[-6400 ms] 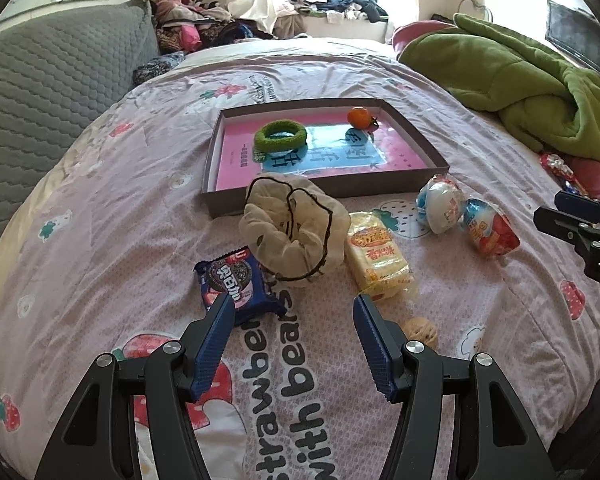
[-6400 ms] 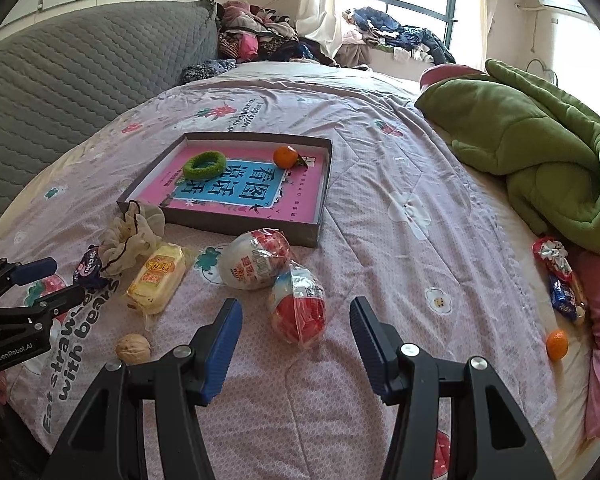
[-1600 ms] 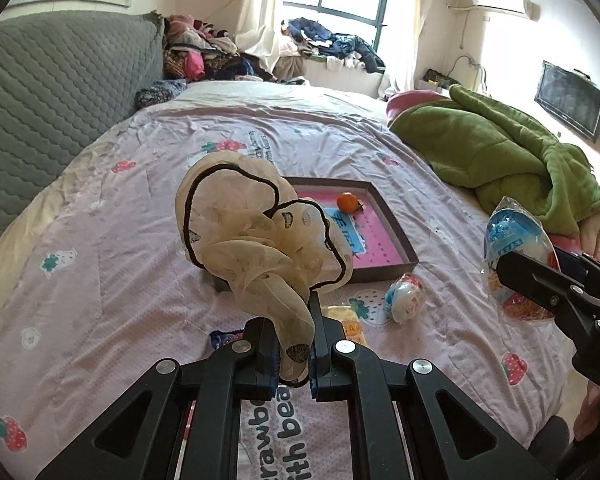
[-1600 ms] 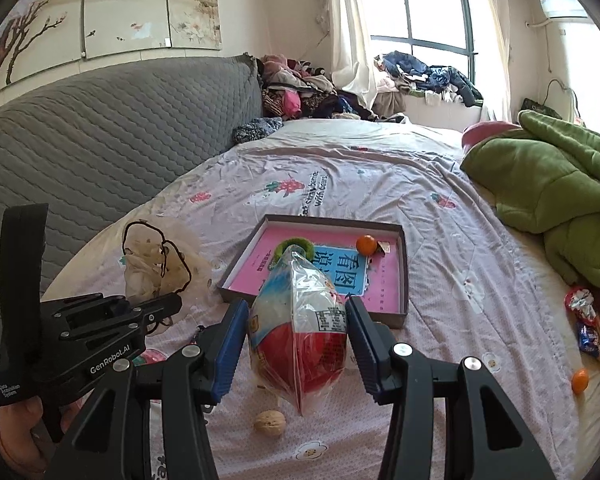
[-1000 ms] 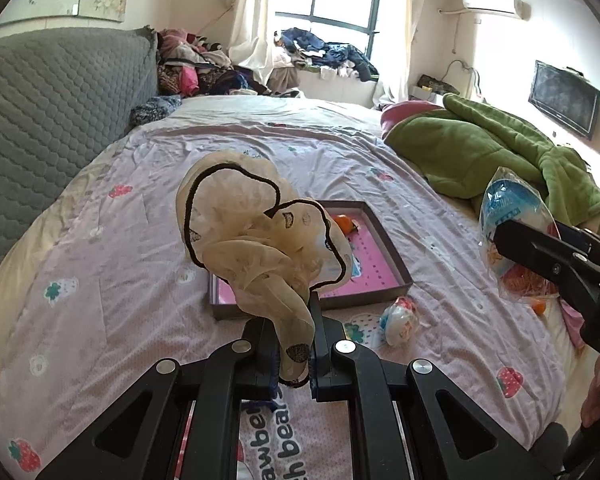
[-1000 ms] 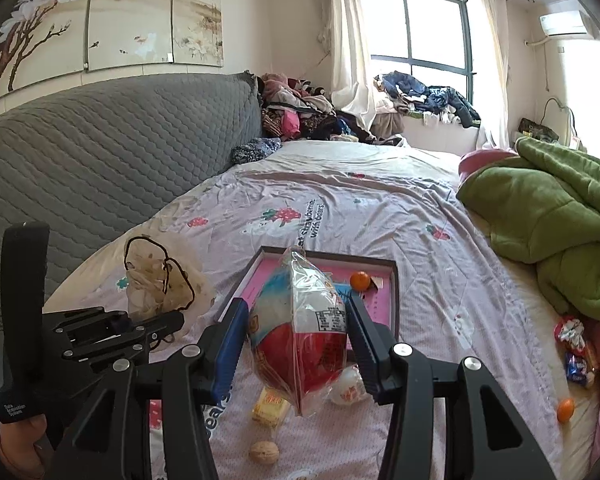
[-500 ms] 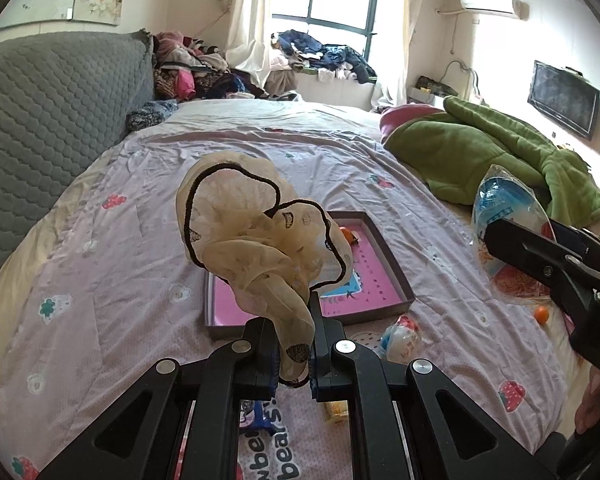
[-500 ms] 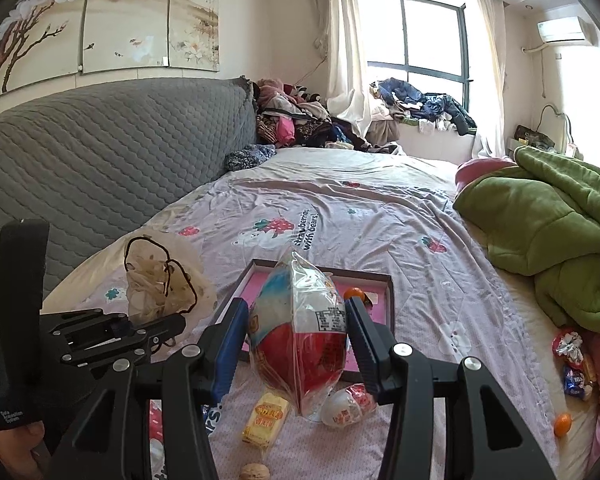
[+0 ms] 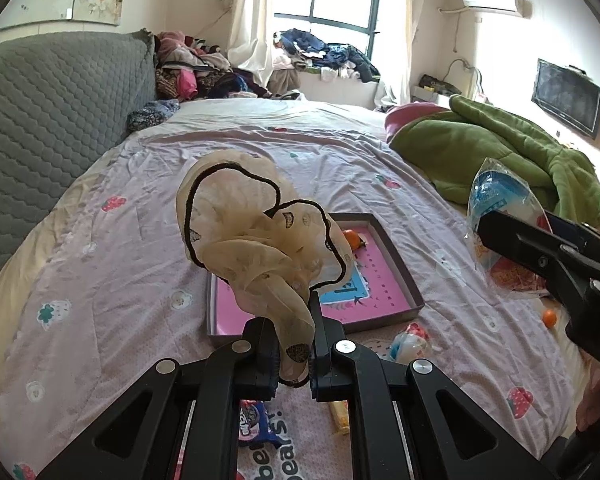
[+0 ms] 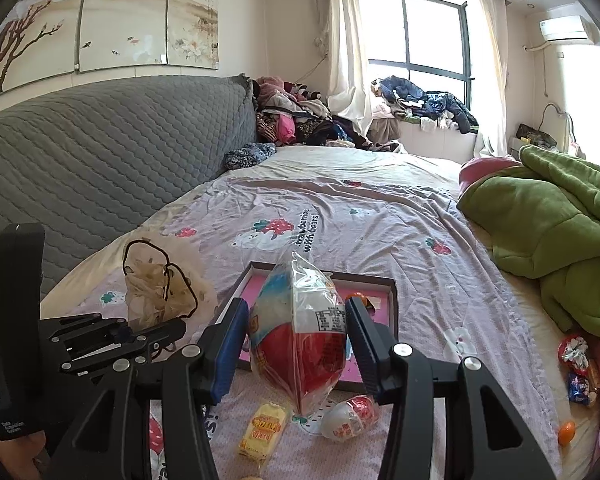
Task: Organize objects
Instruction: 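Carry the scrunchie in the left gripper and egg in the right over the pink tray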
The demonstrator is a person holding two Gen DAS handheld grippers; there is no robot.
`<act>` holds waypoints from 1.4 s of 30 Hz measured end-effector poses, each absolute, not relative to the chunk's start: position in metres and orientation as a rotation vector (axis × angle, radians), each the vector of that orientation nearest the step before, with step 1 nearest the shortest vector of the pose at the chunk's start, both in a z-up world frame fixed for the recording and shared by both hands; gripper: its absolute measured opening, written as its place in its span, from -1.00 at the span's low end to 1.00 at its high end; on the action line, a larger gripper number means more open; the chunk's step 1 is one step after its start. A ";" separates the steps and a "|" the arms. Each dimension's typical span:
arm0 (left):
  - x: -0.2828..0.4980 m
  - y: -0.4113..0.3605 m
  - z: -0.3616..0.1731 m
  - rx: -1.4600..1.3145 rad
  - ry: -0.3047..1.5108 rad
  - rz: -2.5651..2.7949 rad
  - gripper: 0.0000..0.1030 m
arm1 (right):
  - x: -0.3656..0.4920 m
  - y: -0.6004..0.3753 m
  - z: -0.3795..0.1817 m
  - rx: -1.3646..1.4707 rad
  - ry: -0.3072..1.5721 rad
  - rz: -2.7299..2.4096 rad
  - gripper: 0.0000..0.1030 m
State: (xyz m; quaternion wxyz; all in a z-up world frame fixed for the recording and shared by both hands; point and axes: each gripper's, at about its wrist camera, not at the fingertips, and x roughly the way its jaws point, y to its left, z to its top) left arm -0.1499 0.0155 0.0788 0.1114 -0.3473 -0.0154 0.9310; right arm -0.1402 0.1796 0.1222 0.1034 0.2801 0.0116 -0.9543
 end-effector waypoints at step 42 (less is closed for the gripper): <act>-0.232 0.023 0.038 -1.156 -0.032 2.683 -0.80 | -0.225 0.188 0.092 0.939 0.091 -2.809 -0.02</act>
